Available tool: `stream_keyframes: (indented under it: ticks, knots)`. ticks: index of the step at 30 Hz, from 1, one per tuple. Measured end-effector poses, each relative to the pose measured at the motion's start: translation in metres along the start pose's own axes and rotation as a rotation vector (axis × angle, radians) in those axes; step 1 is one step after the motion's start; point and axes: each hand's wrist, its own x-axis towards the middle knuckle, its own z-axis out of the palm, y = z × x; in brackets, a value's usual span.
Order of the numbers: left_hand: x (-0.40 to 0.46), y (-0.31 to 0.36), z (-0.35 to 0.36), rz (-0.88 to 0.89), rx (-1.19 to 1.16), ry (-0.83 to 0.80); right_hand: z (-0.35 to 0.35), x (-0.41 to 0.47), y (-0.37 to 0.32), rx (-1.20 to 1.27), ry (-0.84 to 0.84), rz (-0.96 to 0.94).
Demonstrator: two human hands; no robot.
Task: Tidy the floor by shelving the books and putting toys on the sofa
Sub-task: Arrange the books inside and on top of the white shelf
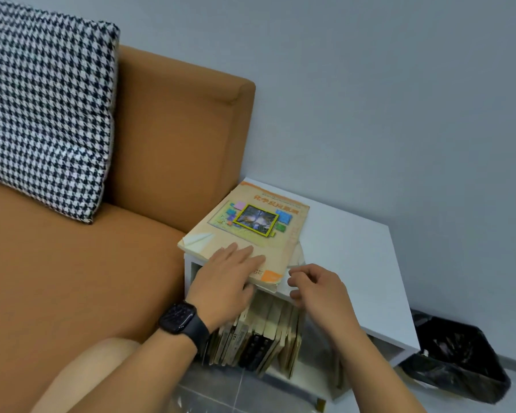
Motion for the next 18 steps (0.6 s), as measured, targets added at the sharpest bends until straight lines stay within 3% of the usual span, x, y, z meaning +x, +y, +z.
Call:
stream_keyframes:
  ticks: [4, 7, 11, 13, 15, 18]
  knots:
    - [0.010, -0.001, -0.007, -0.080, -0.051, 0.316, 0.000, 0.012, -0.002, 0.247, -0.097, 0.167]
    - [0.009, 0.006, -0.004, 0.033, -0.096, 0.439, -0.005, 0.019, -0.006, 0.491, -0.162, 0.268]
    - [-0.014, 0.039, 0.006, 0.351, -0.209, 0.299, -0.022, 0.023, -0.003, 0.730, -0.259, 0.356]
    - [-0.019, 0.042, 0.011, 0.383, -0.308, 0.261, -0.031, 0.024, 0.006, 0.734, -0.283, 0.374]
    - [-0.014, 0.037, 0.007, 0.225, -0.555, 0.280, -0.041, 0.024, 0.014, 0.709, -0.283, 0.353]
    - [0.003, 0.018, -0.007, -0.153, -0.671, 0.509, -0.058, 0.023, 0.024, 0.644, -0.302, 0.274]
